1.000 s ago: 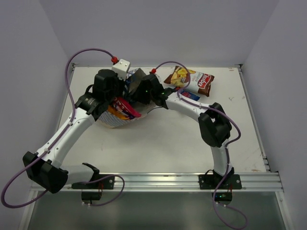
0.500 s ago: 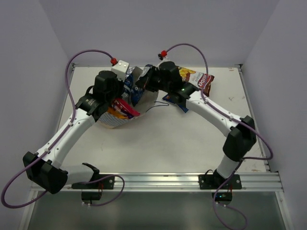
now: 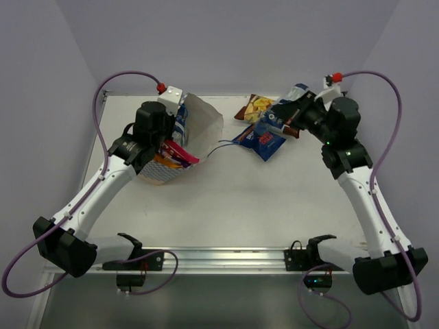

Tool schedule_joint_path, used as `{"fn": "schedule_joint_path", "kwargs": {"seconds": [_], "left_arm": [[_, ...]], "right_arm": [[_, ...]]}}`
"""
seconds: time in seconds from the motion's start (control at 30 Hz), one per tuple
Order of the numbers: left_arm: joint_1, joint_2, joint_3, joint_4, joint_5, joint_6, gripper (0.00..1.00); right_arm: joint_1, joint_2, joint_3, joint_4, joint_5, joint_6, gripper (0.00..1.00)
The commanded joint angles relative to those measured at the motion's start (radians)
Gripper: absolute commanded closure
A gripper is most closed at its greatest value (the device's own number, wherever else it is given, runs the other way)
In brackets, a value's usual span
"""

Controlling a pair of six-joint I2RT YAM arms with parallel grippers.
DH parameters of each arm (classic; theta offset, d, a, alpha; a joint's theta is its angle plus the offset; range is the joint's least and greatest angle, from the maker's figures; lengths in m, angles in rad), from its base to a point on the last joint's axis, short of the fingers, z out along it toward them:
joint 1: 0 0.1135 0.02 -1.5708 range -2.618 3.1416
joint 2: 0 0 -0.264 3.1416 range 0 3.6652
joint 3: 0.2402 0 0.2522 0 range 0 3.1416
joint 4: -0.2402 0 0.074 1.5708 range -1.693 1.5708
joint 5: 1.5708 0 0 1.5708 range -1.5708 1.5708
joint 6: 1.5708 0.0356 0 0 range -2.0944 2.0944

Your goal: Take the snacks out of the paper bag

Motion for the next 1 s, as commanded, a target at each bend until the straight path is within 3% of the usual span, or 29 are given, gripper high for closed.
{"fn": "schedule_joint_path", "kwargs": {"seconds": [0.0, 0.23, 0.3, 0.4, 0.53, 0.7, 0.73, 0.97], "left_arm": [[0.005, -0.006, -0.002, 0.02, -0.013, 0.008, 1.0], [0.007, -0.007, 0.004, 0.02, -0.003, 0.006, 1.0], [0.007, -0.007, 0.008, 0.02, 0.008, 0.0, 1.0], [0.007, -0.01, 0.011, 0.014, 0.036, -0.014, 1.0], [0.007, -0.02, -0.003, 0.02, 0.045, -0.02, 1.0], [0.007, -0.024, -0.008, 0.024, 0.053, -0.015, 1.0], [0.007, -0.023, -0.008, 0.023, 0.054, -0.015, 1.0], [0.007, -0.024, -0.002, 0.017, 0.057, -0.009, 1.0]], "right_arm": [[-0.175, -0.054, -0.138, 0.032, -0.051, 0.005, 1.0], [-0.472, 0.062, -0.234, 0.175, -0.013, 0.157, 1.0], [-0.538, 0.128, -0.263, 0.3, -0.028, 0.214, 1.0], [-0.583, 0.182, -0.323, 0.437, 0.0, 0.291, 1.0], [-0.586, 0.223, -0.39, 0.46, 0.075, 0.255, 0.95], [-0.586, 0.208, -0.547, 0.413, 0.082, 0.252, 0.66], [-0.584, 0.19, -0.571, 0.4, 0.099, 0.248, 0.55], [-0.587, -0.059, -0.624, -0.028, 0.289, 0.246, 0.17]]}}
